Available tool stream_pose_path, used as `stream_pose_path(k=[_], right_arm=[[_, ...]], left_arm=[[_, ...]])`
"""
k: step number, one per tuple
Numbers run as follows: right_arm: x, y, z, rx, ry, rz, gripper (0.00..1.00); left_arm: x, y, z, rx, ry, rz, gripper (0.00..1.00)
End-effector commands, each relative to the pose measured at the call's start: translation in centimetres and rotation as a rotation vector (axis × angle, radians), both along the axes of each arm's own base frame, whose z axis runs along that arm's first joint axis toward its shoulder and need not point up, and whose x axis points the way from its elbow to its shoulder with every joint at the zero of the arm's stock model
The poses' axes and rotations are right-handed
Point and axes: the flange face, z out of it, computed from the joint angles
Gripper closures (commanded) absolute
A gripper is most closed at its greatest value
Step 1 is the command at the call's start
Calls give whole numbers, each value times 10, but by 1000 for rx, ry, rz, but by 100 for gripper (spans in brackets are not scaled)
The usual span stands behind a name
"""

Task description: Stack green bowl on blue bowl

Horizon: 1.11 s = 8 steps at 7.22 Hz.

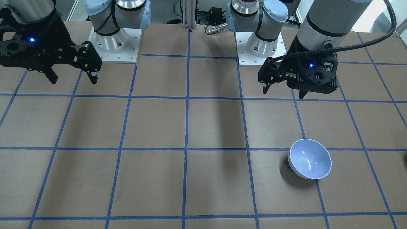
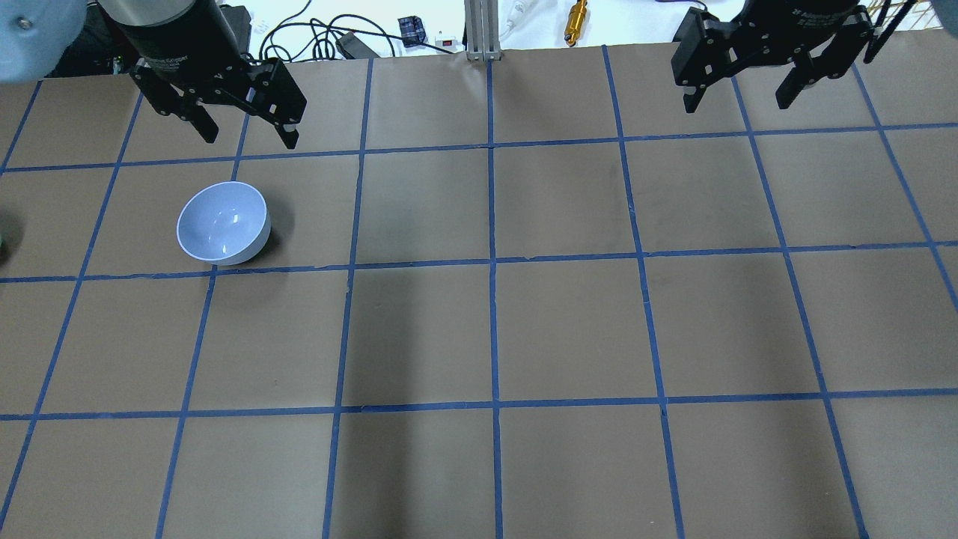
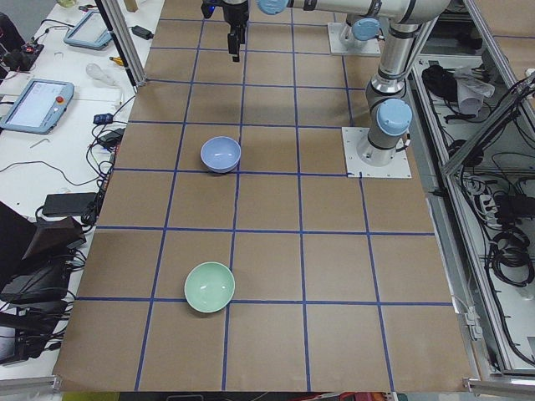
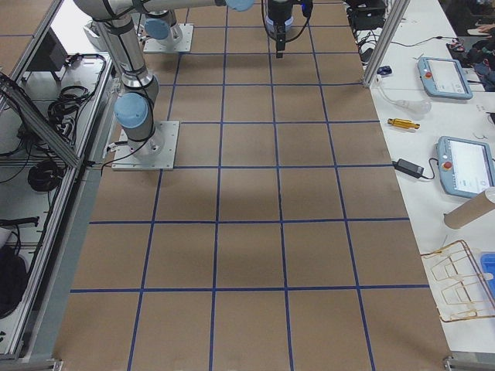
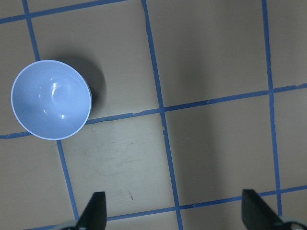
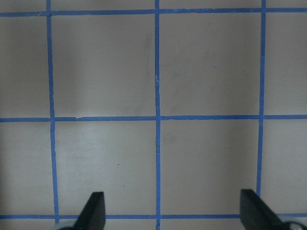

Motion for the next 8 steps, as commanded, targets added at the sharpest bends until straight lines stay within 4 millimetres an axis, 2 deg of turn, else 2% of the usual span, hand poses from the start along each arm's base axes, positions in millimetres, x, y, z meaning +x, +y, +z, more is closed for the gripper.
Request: stream_pose_path(k=[1,5,6,8], right_arm=[[0,0,0,0,0,0,0],[0,0,0,0,0,0,0],[0,0,0,0,0,0,0],[0,0,0,0,0,0,0]], left_arm=[[1,0,-1,2,0,1,0],[7,1,4,-7,0,0,0],[29,0,4,1,1,-11,0],[97,6,7,48,10,-154,0]])
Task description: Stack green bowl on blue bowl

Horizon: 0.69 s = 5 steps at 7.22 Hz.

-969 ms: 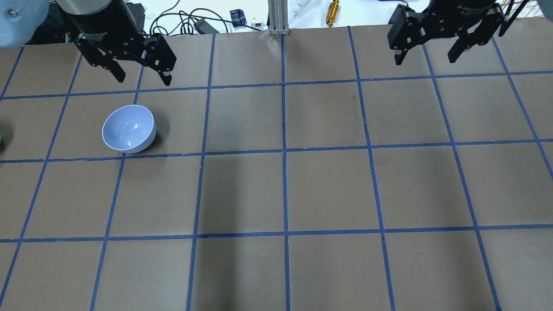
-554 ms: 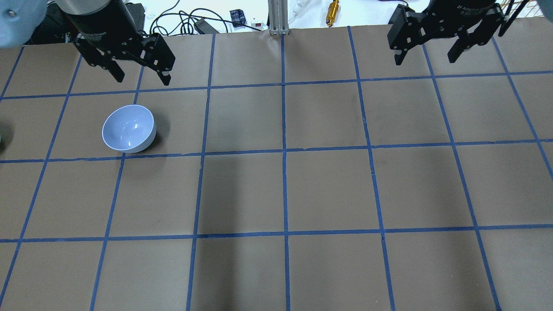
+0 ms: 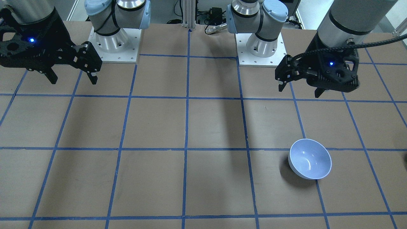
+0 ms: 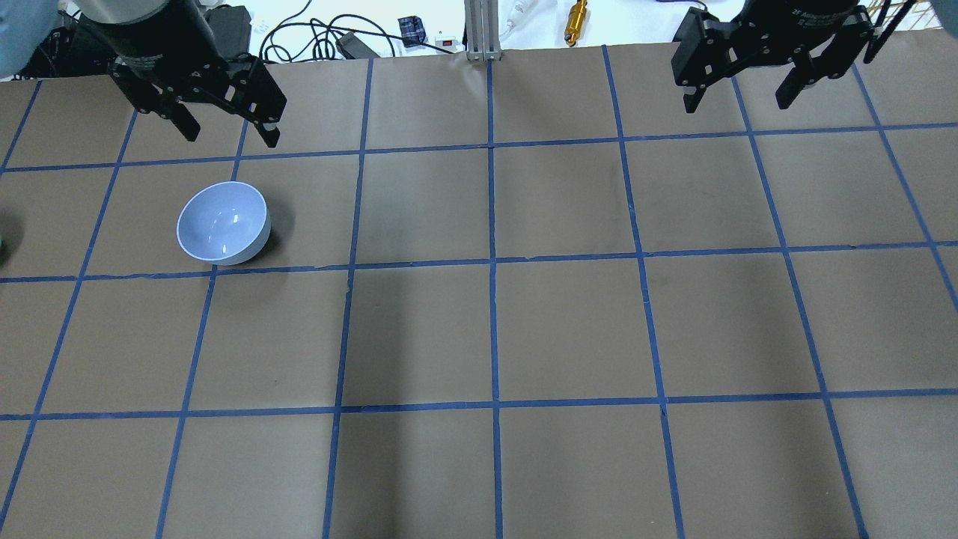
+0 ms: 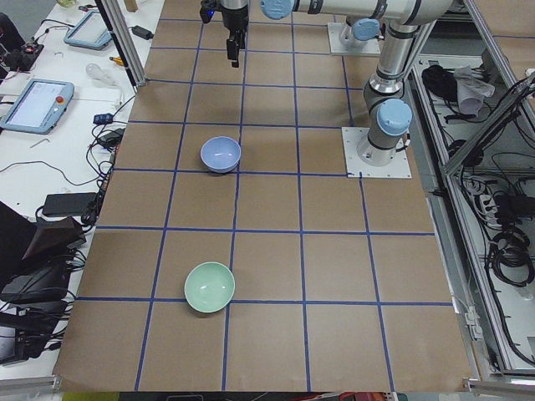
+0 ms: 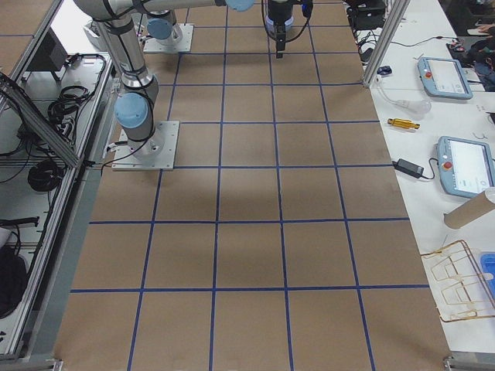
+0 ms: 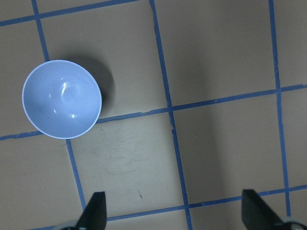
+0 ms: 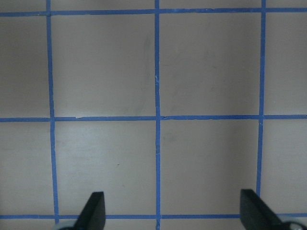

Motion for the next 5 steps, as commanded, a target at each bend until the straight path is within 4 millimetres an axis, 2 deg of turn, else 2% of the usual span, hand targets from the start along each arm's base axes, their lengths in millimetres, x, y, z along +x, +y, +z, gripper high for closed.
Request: stream_pose_path(k=[1,2,3,5], right_arm=[[0,0,0,0,0,0,0],[0,0,0,0,0,2,0],[0,0,0,0,0,2,0],[0,0,0,0,2,1,0]], left_arm=[[76,5,3,45,14,-180,0],[139,6,-1,64,2,-250,0],[208,12,-14,100,2,-271,0],[312,23,-49,109,42,-555,0]])
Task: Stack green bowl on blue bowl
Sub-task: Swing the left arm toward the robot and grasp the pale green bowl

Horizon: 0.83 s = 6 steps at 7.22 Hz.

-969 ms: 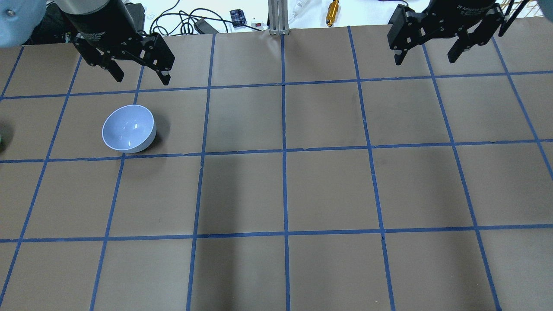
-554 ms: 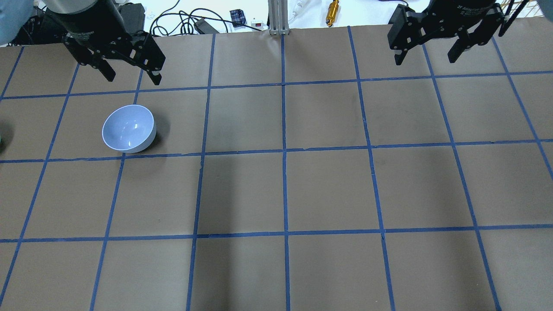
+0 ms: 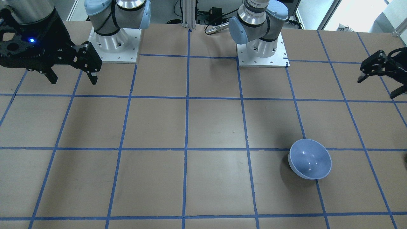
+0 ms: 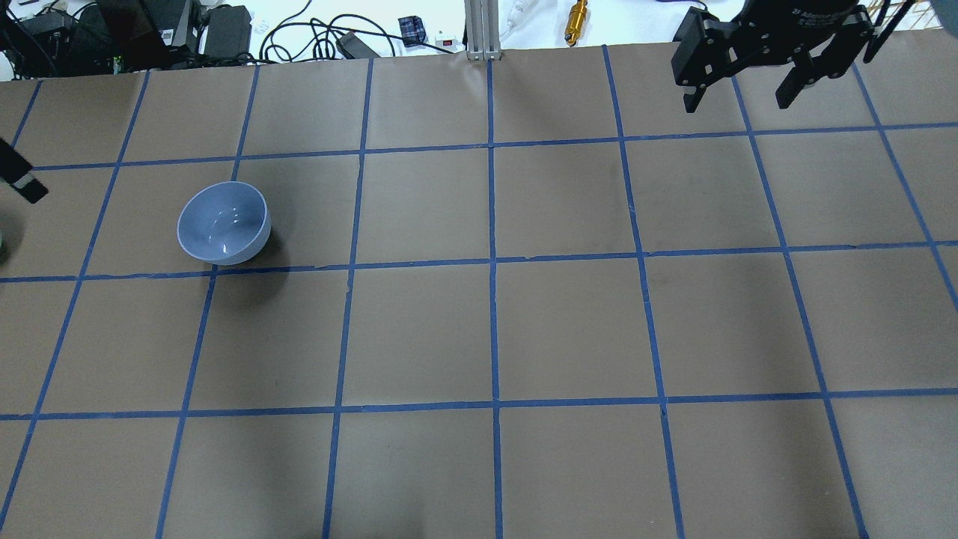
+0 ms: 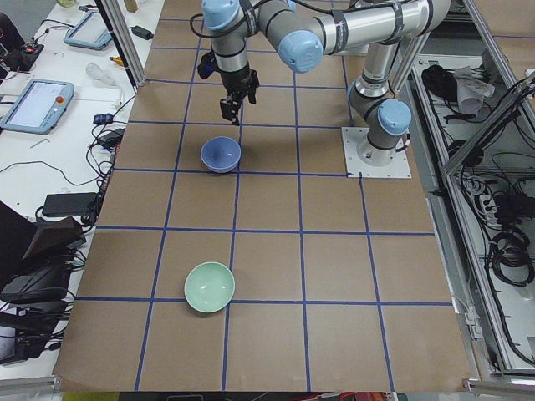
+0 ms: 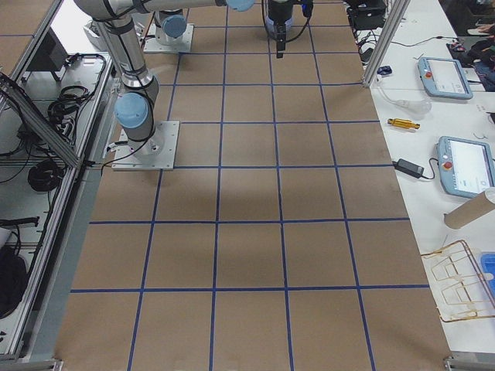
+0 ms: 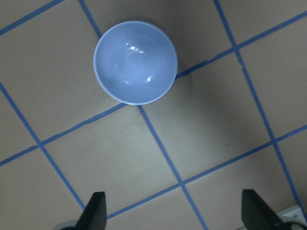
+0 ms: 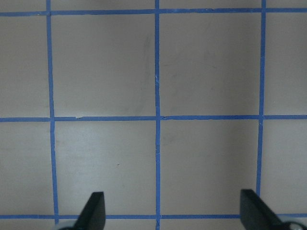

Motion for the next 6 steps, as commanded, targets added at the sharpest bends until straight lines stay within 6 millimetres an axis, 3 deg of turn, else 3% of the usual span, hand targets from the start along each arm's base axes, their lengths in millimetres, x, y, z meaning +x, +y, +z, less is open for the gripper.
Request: stream_pose_path(k=[1,2,4,6], right_arm=[[0,0,0,0,0,0,0],[0,0,0,0,1,0,0],[0,0,0,0,1,0,0],[0,0,0,0,1,0,0]], left_arm=[[138,5,-58,-11,-18,-348,0],[190,1,-93,-27,-43,-532,0],[265,-11,-152,-39,-85,-784,0],[327,-11,-205,-89,-31,-883,0]])
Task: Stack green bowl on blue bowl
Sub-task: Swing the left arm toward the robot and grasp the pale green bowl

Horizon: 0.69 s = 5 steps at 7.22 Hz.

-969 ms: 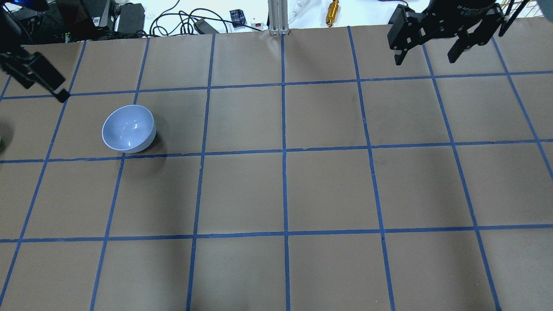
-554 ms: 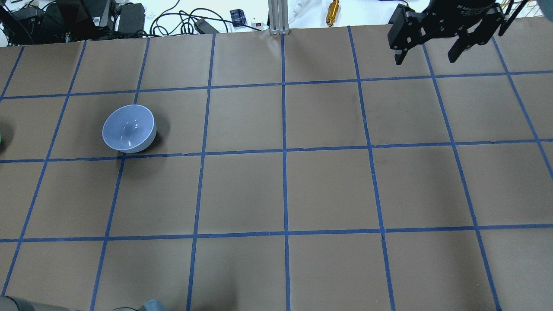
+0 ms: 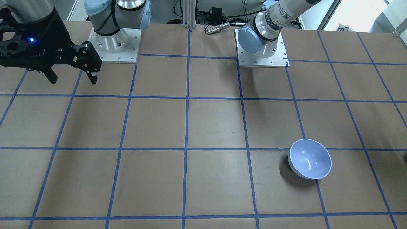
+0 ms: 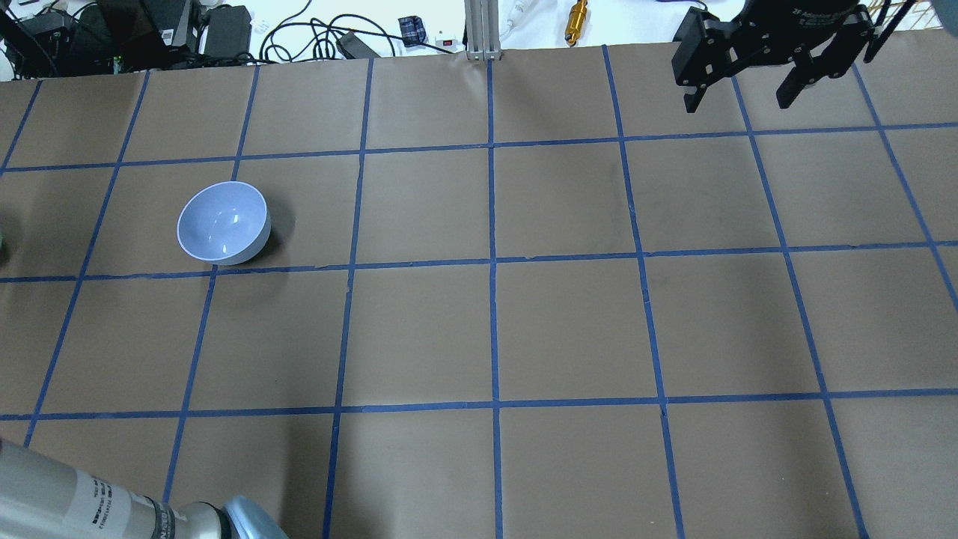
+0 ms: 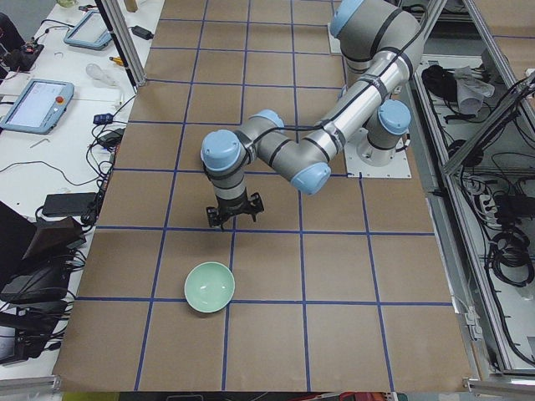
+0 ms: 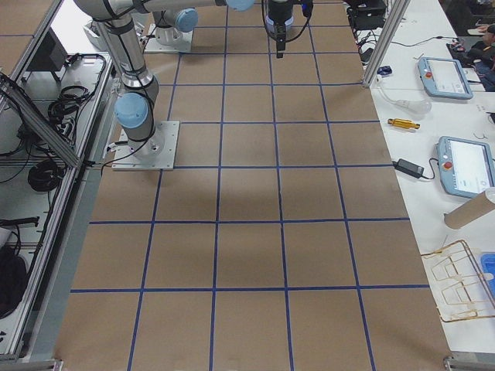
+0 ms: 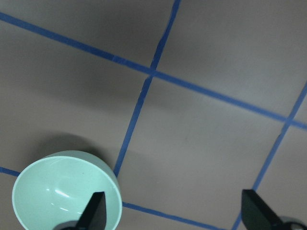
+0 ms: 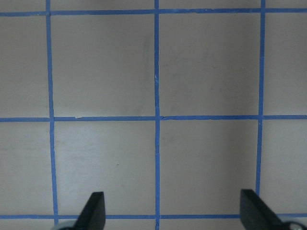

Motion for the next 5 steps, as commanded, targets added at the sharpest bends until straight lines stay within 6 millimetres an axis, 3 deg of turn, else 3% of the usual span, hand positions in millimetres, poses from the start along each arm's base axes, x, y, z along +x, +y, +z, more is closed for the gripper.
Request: stream_pose_path(k=[1,3,4,5], right_arm=[[0,0,0,0,0,0,0],[0,0,0,0,-1,0,0],[0,0,0,0,-1,0,0],[0,0,1,-1,-1,0,0]], left_arm=[[55,-6,-49,-30,51,-132,0],[86,4,-96,-38,117,-216,0],[93,5,-115,-46,136,-215,0],[97,3,-120,-46,135,-220,0]])
